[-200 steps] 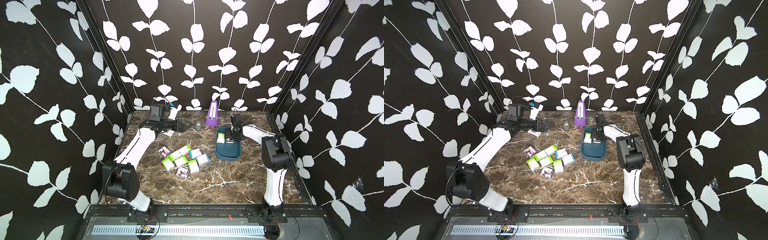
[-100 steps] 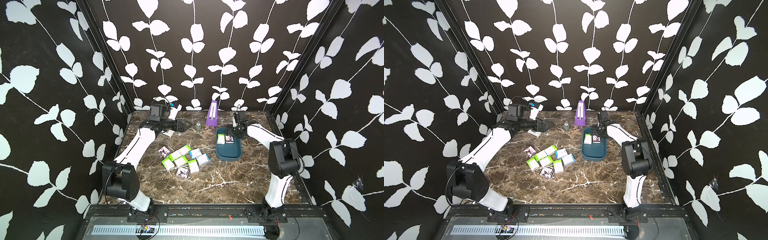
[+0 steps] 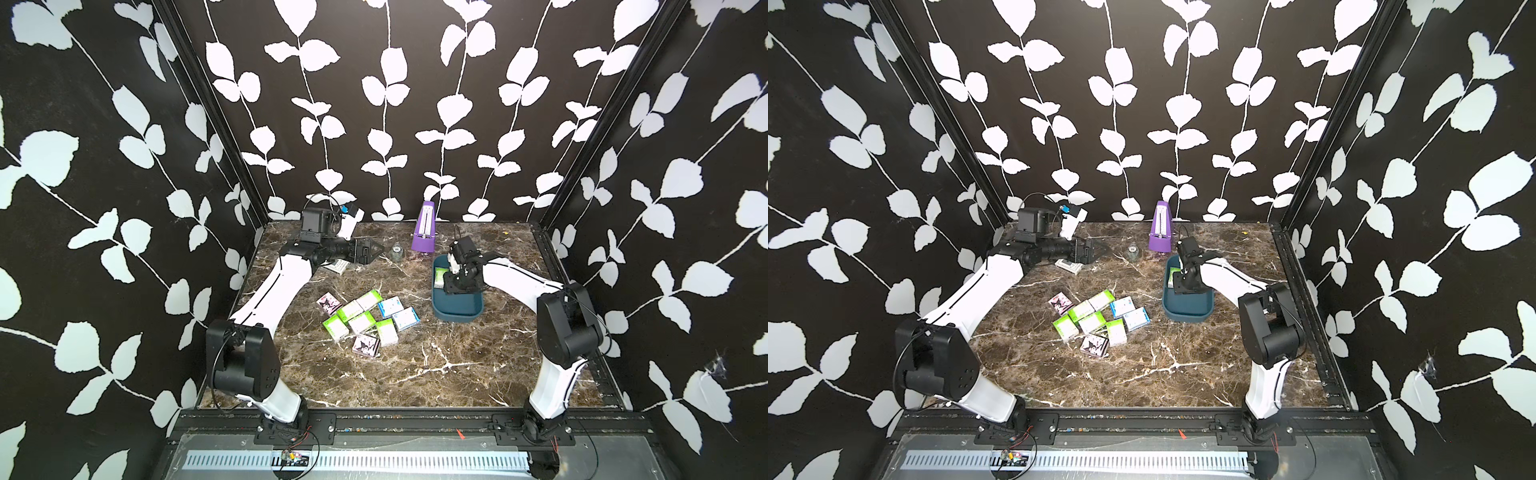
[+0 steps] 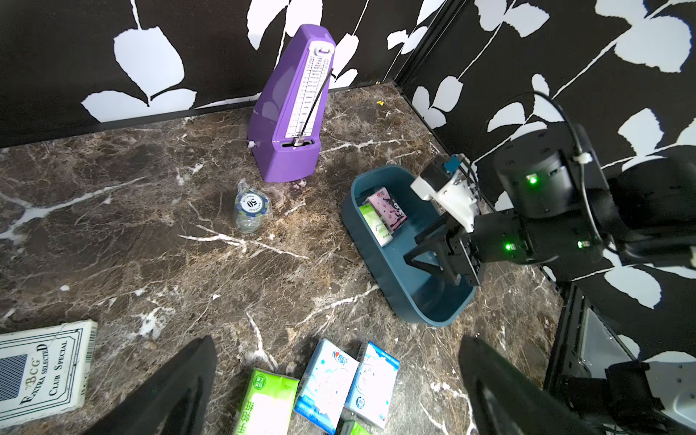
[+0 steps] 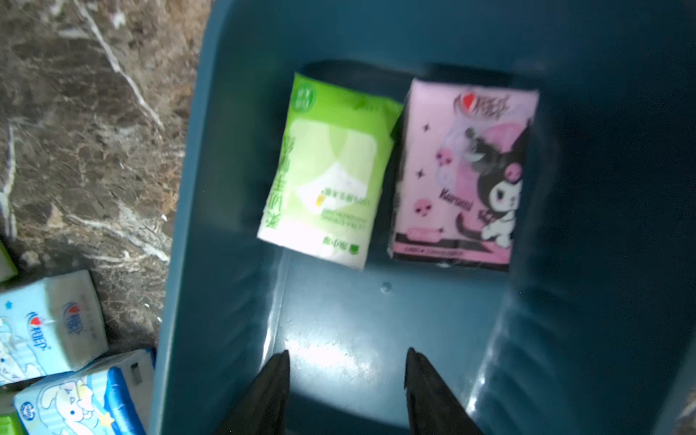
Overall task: Put the pocket tissues into the storage box
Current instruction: Adjust the pocket tissues in the storage box.
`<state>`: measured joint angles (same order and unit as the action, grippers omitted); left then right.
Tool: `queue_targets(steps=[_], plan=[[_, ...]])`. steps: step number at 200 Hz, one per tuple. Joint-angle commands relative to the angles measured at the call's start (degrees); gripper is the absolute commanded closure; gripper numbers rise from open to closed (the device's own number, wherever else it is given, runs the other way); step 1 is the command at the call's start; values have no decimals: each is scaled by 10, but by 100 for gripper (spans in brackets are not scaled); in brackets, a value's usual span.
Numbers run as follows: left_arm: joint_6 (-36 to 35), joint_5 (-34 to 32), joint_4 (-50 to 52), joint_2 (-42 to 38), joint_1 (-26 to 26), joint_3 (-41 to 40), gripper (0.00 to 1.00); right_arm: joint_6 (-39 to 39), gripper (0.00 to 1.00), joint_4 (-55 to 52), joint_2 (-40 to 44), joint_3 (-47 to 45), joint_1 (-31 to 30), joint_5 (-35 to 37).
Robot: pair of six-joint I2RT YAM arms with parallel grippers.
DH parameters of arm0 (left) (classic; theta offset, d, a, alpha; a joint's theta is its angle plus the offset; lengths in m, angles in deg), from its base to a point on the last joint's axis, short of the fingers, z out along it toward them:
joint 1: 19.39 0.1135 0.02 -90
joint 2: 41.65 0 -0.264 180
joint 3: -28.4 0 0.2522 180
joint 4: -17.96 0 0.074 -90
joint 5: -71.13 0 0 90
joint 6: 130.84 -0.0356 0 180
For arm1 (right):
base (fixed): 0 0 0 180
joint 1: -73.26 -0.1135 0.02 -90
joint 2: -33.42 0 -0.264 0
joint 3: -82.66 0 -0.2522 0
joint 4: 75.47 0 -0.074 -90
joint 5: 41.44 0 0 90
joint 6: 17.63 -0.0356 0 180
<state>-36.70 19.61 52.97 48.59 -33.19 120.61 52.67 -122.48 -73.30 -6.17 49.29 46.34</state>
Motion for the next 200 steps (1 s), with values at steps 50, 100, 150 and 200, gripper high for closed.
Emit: queue_targets(steps=[50, 100, 150, 200], plan=[[-4, 2, -1, -6, -3, 7, 1, -27, 54, -9, -65, 41, 0, 16], [-3, 3, -1, -8, -3, 8, 1, -39, 54, 4, -82, 59, 0, 25], [-5, 6, 1, -10, -3, 13, 1, -52, 54, 7, -102, 85, 0, 37], [-10, 6, 3, -13, -4, 15, 1, -58, 54, 0, -111, 99, 0, 54]])
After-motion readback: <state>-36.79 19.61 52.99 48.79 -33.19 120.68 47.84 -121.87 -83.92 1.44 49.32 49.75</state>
